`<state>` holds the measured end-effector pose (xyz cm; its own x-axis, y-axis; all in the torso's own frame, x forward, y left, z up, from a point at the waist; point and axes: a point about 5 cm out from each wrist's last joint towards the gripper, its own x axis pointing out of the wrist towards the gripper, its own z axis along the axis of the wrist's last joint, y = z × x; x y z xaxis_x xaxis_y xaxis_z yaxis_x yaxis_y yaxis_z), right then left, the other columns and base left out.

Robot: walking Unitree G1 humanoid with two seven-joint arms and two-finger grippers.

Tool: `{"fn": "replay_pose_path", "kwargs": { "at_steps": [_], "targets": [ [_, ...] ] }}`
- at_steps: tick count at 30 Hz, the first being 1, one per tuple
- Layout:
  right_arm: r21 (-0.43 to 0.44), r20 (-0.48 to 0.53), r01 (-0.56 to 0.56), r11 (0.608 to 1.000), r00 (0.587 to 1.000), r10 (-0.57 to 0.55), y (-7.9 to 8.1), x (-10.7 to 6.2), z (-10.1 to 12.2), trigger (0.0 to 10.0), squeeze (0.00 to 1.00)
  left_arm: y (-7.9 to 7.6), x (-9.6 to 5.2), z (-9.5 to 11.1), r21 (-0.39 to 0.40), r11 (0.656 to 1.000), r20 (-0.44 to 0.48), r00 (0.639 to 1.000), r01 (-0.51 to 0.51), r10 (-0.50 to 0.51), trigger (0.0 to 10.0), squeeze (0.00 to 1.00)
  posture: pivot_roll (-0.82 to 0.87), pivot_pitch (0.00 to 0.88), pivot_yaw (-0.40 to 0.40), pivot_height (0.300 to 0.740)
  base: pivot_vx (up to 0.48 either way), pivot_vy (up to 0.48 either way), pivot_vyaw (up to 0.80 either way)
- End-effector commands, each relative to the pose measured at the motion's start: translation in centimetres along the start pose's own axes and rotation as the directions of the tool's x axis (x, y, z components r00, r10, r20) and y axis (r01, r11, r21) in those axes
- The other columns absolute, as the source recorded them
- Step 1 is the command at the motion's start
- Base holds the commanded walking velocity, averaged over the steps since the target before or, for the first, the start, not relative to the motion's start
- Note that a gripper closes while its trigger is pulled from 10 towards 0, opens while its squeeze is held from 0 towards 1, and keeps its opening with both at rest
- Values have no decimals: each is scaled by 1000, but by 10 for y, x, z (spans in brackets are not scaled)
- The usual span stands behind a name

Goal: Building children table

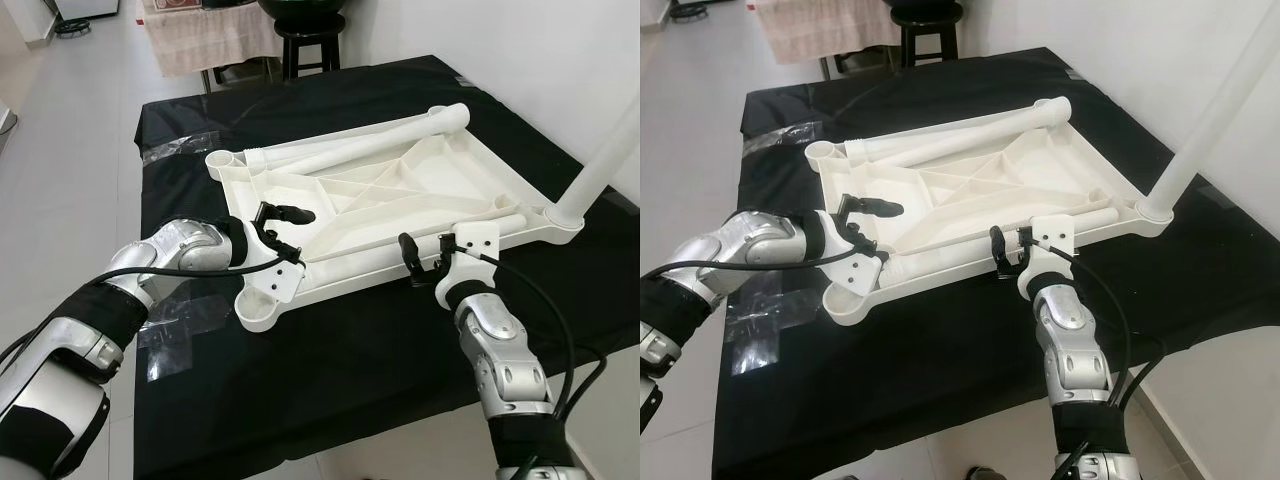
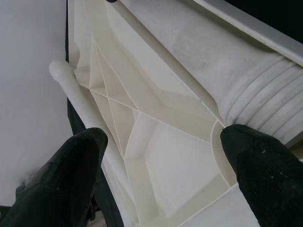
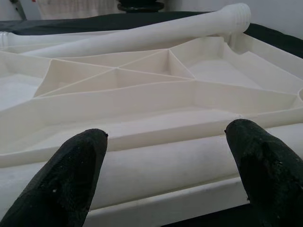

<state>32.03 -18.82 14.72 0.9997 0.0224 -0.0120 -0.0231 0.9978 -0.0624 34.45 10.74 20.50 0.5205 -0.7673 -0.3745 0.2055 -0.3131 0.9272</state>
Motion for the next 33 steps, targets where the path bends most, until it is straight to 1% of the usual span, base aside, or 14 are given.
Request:
{"fn": "replay_pose_path", "kwargs": {
  "at_steps": [1, 4, 9, 12, 19, 20, 22, 23, 25, 27, 28, 29, 31, 33],
  "targets": [
    [-3, -5, -1, 1000, 1000, 1, 1, -2, 0, 10000, 0, -19, 0, -1, -12, 994, 8, 994, 108, -108, 10000, 0, -9, 141, 18, 740, 0, 0, 0],
    [-2, -6, 6, 1000, 1000, -6, -1, -2, 0, 10000, 0, -14, -7, -5, 0, 989, -2, 989, 145, -145, 10000, 0, -10, 141, 21, 740, 0, 0, 0],
    [-2, -7, 9, 1000, 1000, -9, -2, -2, 0, 10000, 0, -14, -12, -6, -3, 985, -2, 985, 172, -172, 10000, 0, -6, 140, 20, 740, 0, 0, 0],
    [-1, -8, 8, 1000, 1000, -8, -2, -2, 0, 10000, 0, -15, -17, -6, 0, 978, -12, 978, 209, -209, 10000, 0, -5, 138, 18, 740, 0, 0, 0],
    [1, -11, 3, 1000, 1000, -3, -1, -2, -1, 10000, 0, -14, -19, -5, 9, 977, -15, 977, 213, -213, 10000, 0, 4, 136, 14, 740, 0, 0, 0],
    [2, -12, 2, 1000, 1000, -2, 0, -1, -1, 10000, 0, -15, -17, -4, 4, 979, -6, 979, 204, -204, 10000, 0, 3, 134, 16, 740, 0, 0, 0],
    [3, -12, 2, 1000, 1000, -2, 0, -1, -1, 10000, 0, -15, -11, -1, 11, 988, 10, 988, 156, -156, 10000, 0, 2, 131, 16, 740, 0, 0, 0],
    [3, -12, 2, 1000, 1000, -2, 0, -1, -1, 10000, 0, -15, -11, -1, 11, 988, 10, 988, 156, -156, 10000, 0, 2, 131, 16, 740, 0, 0, 0],
    [5, -11, 3, 1000, 1000, -3, 1, -1, -1, 10000, 0, -13, -6, 2, 26, 994, 21, 994, 105, -105, 10000, 0, 1, 131, 16, 740, 0, 0, 0],
    [5, -11, 3, 1000, 1000, -3, 1, -1, -1, 10000, 0, -12, -4, 3, 34, 995, 23, 996, 89, -90, 10000, 0, 1, 131, 16, 740, 0, 0, 0],
    [5, -11, 3, 1000, 1000, -3, 1, -2, -1, 10000, 0, -8, -2, 5, 49, 997, 30, 998, 54, -55, 10000, 0, 0, 129, 17, 740, 0, 0, 0],
    [5, -11, 3, 1000, 1000, -3, 1, -2, -1, 10000, 0, -8, -2, 5, 49, 997, 30, 998, 54, -55, 10000, 0, 0, 129, 17, 740, 0, 0, 0],
    [6, -12, 3, 1000, 1000, -3, 0, -2, -2, 10000, 0, -1, 2, 9, 78, 997, 50, 999, -1, -2, 10000, 0, 2, 129, 17, 740, 0, 0, 0],
    [7, -13, 3, 1000, 1000, -3, 1, -2, -2, 10000, 0, 0, 3, 11, 84, 996, 55, 998, -11, 7, 10000, 0, 2, 128, 18, 740, 0, 0, 0]
  ]
}}
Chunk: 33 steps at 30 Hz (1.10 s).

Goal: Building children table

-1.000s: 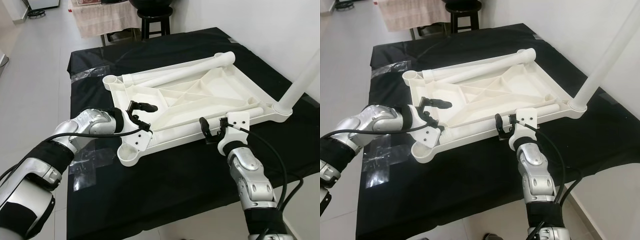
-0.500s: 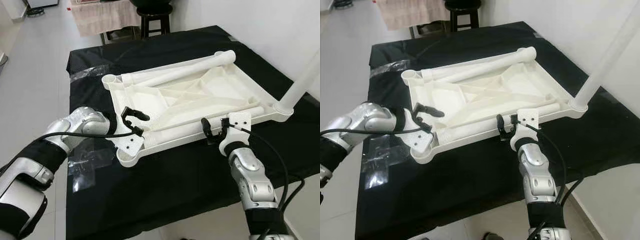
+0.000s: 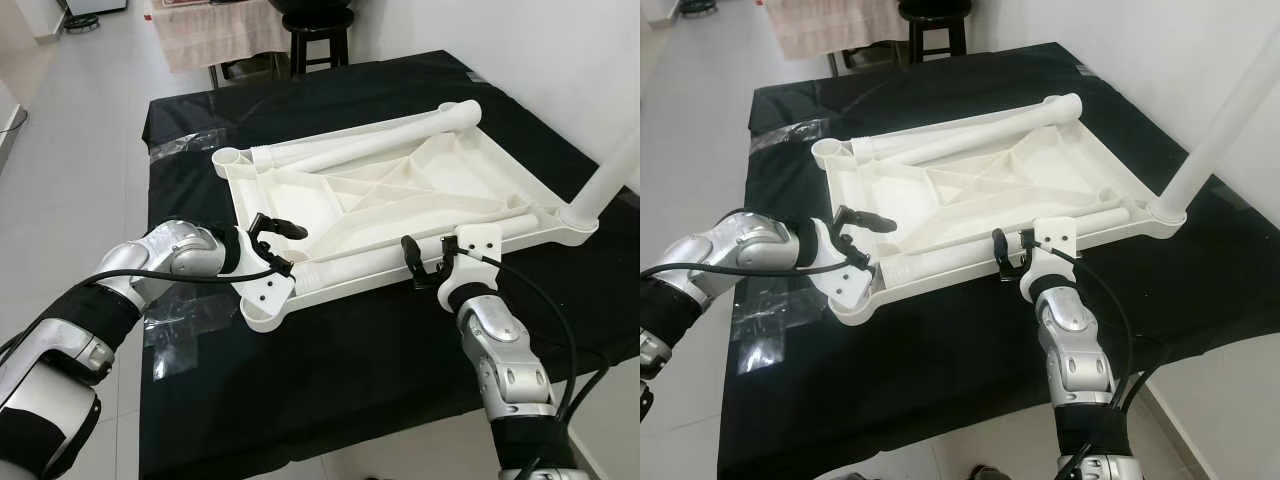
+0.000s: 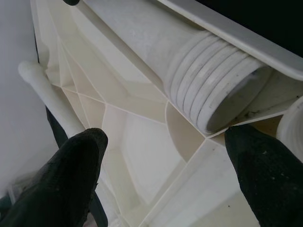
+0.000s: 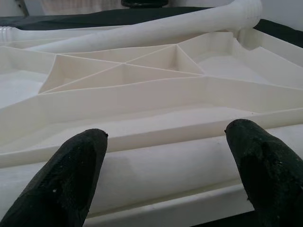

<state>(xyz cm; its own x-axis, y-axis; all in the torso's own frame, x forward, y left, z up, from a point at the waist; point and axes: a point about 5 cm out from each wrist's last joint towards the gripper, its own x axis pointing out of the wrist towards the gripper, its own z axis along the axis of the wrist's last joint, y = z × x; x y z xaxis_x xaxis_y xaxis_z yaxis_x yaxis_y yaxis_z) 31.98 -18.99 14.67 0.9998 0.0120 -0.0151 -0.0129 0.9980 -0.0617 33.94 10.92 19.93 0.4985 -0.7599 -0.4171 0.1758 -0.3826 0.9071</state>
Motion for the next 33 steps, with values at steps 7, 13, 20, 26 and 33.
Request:
{"fn": "replay_pose_path", "kwargs": {
  "at_steps": [7, 13, 20, 26, 33],
  "targets": [
    [10, -9, -6, 1000, 1000, 6, 3, -2, -2, 10000, 0, 9, 6, 8, 26, 998, 49, 997, -66, 65, 10000, 0, 0, 132, 24, 740, 0, 0, 0],
    [11, -10, -1, 1000, 1000, 1, 3, -2, -2, 10000, 0, 11, 7, 9, 27, 995, 63, 994, -91, 90, 10000, 0, 1, 133, 24, 740, 0, 0, 0],
    [10, -10, -2, 1000, 1000, 2, 3, -1, -2, 10000, 0, 4, 9, 8, 20, 997, 58, 995, -77, 75, 10000, 0, 3, 134, 24, 740, 0, 0, 0],
    [8, -9, 1, 1000, 1000, -1, 2, -1, -1, 10000, 0, -6, 17, 15, 8, 998, 89, 994, -69, 68, 10000, 0, 2, 135, 24, 740, 0, 0, 0],
    [7, 4, -3, 1000, 1000, 3, 4, 0, 2, 10000, 0, -8, 26, 16, 42, 990, 98, 986, -138, 133, 10000, 0, -3, 138, 26, 740, 0, 0, 0]
  ]
}}
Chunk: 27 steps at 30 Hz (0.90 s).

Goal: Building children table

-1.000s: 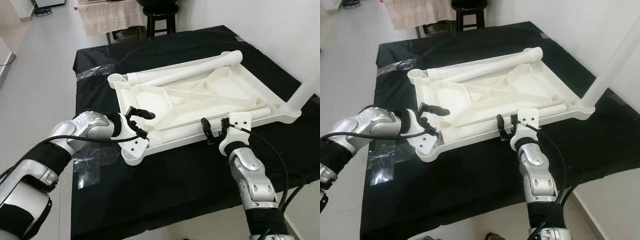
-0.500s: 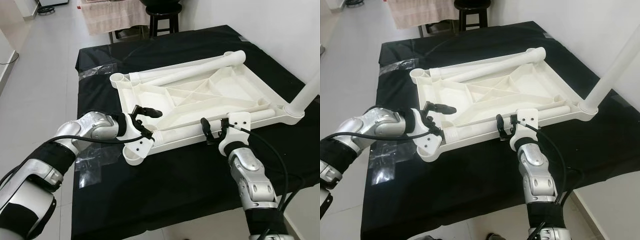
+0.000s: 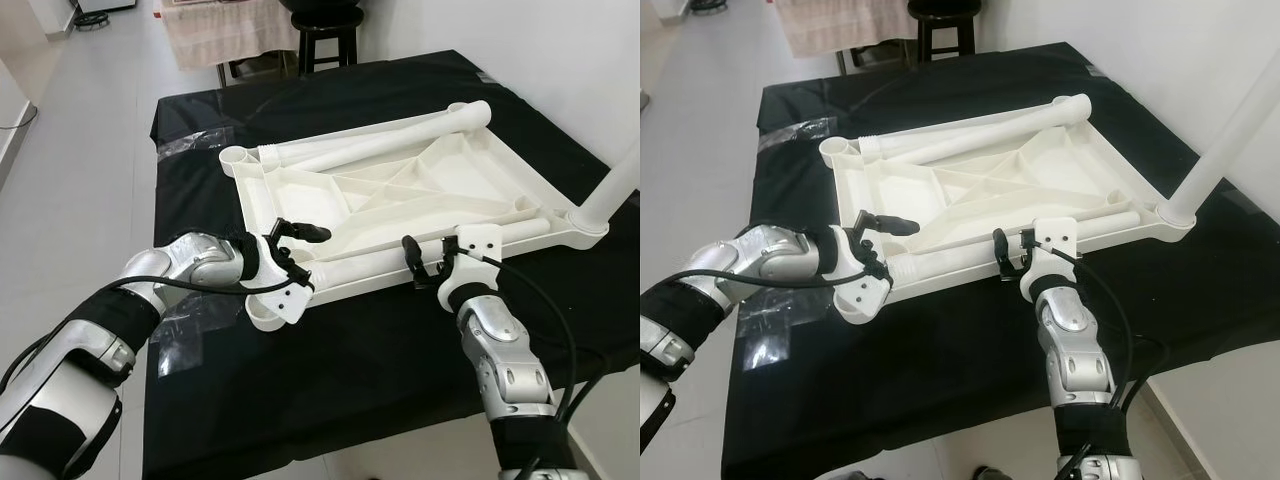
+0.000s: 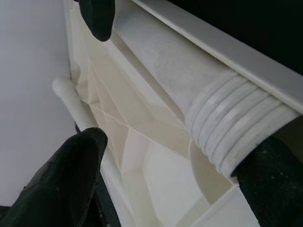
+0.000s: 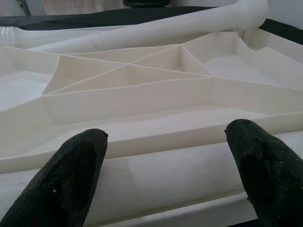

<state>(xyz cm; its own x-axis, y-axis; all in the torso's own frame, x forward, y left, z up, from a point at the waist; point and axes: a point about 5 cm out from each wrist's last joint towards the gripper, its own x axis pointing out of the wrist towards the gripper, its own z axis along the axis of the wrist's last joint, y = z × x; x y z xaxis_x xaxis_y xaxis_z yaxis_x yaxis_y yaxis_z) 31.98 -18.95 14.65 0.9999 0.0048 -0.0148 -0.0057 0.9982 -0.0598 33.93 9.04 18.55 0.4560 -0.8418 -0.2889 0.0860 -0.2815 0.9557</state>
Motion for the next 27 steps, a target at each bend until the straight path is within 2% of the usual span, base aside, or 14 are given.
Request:
{"fn": "replay_pose_path", "kwargs": {
  "at_steps": [1, 7, 9, 11, 12, 14, 15, 16, 17, 27],
  "targets": [
    [5, 4, -10, 1000, 1000, 10, 4, -1, 3, 10000, 0, -4, 6, 4, 21, 1000, 26, 1000, 6, -6, 10000, 0, -3, 138, 26, 740, 0, 0, 0],
    [6, 10, -8, 1000, 1000, 8, 3, 0, 4, 10000, 0, -3, 11, 5, 98, 994, 34, 998, -54, 50, 10000, 0, -5, 139, 27, 740, 0, 0, 0],
    [8, 14, -7, 1000, 1000, 7, 3, 0, 5, 10000, 0, -1, 15, 6, 191, 974, 43, 992, -126, 120, 10000, 0, -6, 139, 28, 740, 0, 0, 0],
    [9, 14, -7, 1000, 1000, 7, 4, -1, 5, 10000, 0, 0, 17, 7, 221, 965, 49, 990, -144, 136, 10000, 0, -6, 139, 28, 740, 0, 0, 0],
    [9, 15, -7, 1000, 1000, 7, 4, -1, 5, 10000, 0, 0, 18, 7, 242, 955, 53, 985, -170, 162, 8392, 0, -6, 139, 30, 740, 0, 0, 0],
    [10, 15, -7, 1000, 1000, 7, 4, -1, 5, 10000, 0, 1, 18, 6, 253, 950, 55, 983, -186, 178, 8392, 0, -6, 139, 30, 740, 0, 0, 0],
    [10, 16, -6, 1000, 1000, 6, 4, -1, 5, 10000, 0, 1, 19, 6, 266, 940, 60, 977, -214, 206, 7843, 0, -6, 140, 31, 740, 0, 0, 0],
    [10, 16, -6, 1000, 1000, 6, 4, -1, 5, 10000, 0, 1, 19, 6, 266, 940, 60, 977, -214, 206, 7843, 0, -6, 140, 31, 740, 0, 0, 0],
    [10, 17, -3, 1000, 1000, 3, 3, -1, 6, 10000, 0, 1, 21, 6, 277, 930, 60, 970, -243, 235, 0, 0, -6, 140, 31, 740, 0, 0, 0],
    [12, 24, 1, 1000, 1000, -1, 4, -2, 8, 10000, 0, -3, 23, 4, 281, 911, 61, 953, -302, 297, 0, 0, -6, 140, 33, 740, 0, 0, 0]
  ]
}}
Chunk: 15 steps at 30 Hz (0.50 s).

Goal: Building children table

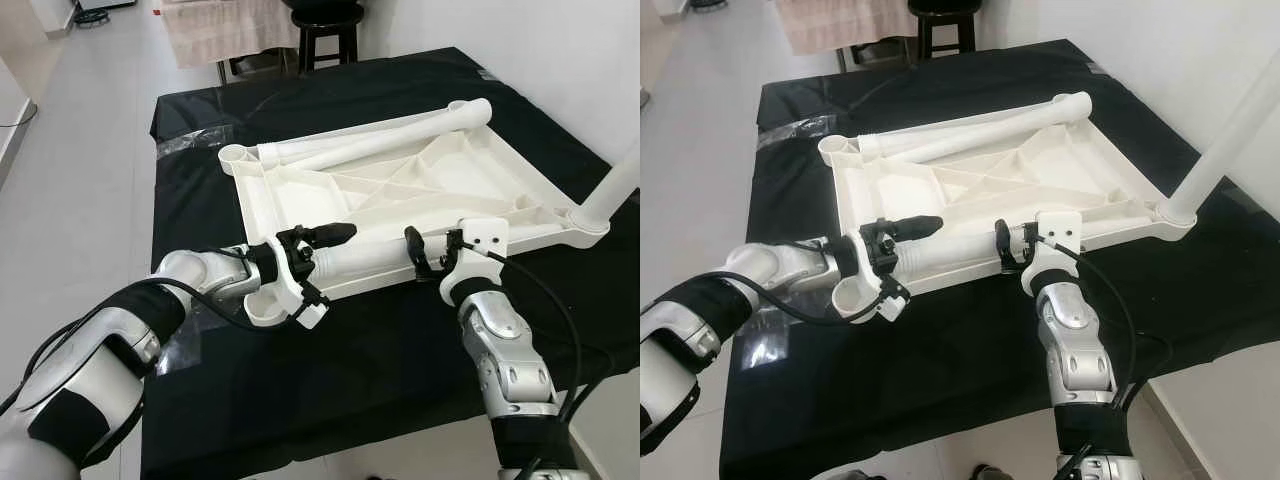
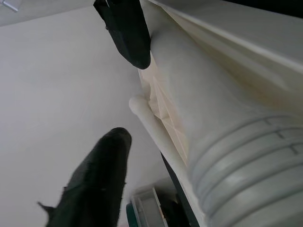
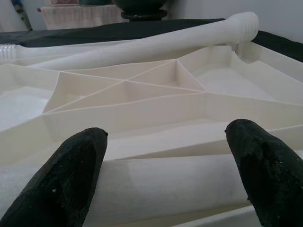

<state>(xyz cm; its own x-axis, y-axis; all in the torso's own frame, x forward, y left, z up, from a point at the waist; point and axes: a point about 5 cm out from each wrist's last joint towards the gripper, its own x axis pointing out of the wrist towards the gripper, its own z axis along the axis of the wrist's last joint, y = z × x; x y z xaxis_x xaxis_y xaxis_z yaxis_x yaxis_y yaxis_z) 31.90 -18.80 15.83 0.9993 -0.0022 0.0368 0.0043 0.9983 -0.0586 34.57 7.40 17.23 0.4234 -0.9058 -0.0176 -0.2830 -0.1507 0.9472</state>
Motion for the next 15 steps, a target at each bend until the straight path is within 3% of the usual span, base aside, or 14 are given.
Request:
{"fn": "replay_pose_path", "kwargs": {
  "at_steps": [1, 6, 12, 15],
  "targets": [
    [11, -25, -6, 1000, 1000, 6, 3, -1, -4, 10000, 0, 5, 4, 0, 15, 999, 11, 999, -36, 36, 0, 0, -5, 139, 32, 740, 0, 0, 0],
    [10, -16, 4, 1000, 1000, -4, 1, 0, -2, 10000, 0, 6, 3, -2, 15, 998, 7, 998, -62, 62, 0, 0, -6, 139, 32, 740, 0, 0, 0],
    [19, 0, 10, 1000, 1000, -10, -2, 1, 3, 10000, 0, 12, -2, -12, -16, 993, -58, 992, -115, 114, 0, 0, -7, 137, 33, 740, 0, 0, 0],
    [103, 43, -13, 995, 999, 9, -4, 4, 13, 10000, 0, 20, -7, -24, -27, 985, -126, 978, -171, 167, 0, 0, -8, 136, 31, 740, 0, 0, 0]
  ]
}}
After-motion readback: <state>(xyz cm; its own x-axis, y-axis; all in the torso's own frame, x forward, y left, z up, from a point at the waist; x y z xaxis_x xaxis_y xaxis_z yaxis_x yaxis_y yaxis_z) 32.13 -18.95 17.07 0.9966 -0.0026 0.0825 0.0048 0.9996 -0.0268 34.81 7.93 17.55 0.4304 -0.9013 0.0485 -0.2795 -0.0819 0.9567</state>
